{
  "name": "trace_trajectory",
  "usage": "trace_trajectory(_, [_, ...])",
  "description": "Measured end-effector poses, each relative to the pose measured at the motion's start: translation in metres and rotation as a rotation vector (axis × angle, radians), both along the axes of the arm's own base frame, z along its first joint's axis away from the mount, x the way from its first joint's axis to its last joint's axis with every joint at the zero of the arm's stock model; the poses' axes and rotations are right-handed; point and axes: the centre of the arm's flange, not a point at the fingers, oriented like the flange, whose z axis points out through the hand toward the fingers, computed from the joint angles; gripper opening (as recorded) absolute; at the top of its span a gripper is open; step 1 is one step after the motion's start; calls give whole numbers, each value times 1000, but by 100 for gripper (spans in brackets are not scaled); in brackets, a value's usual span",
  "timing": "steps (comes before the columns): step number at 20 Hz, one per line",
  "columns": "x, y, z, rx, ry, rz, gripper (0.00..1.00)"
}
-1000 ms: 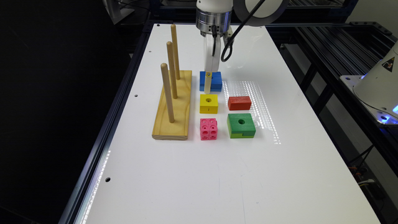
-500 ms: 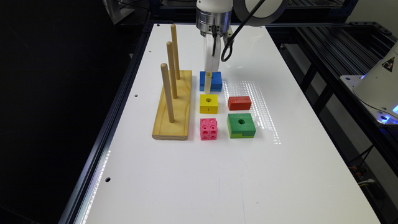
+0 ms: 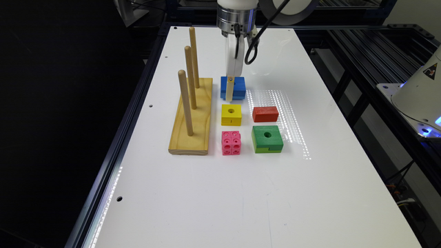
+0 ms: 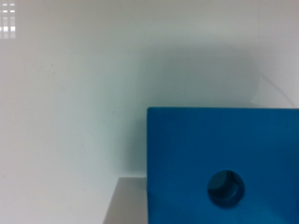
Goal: Pick up blue block.
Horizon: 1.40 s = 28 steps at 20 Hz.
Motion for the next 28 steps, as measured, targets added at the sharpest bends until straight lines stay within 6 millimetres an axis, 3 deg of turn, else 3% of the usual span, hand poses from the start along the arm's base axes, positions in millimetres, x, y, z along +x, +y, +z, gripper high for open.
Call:
trace_trajectory(20, [-1, 0, 81, -7, 1, 1, 0])
trace_trajectory(28, [-9, 0, 139, -12, -5, 1, 0])
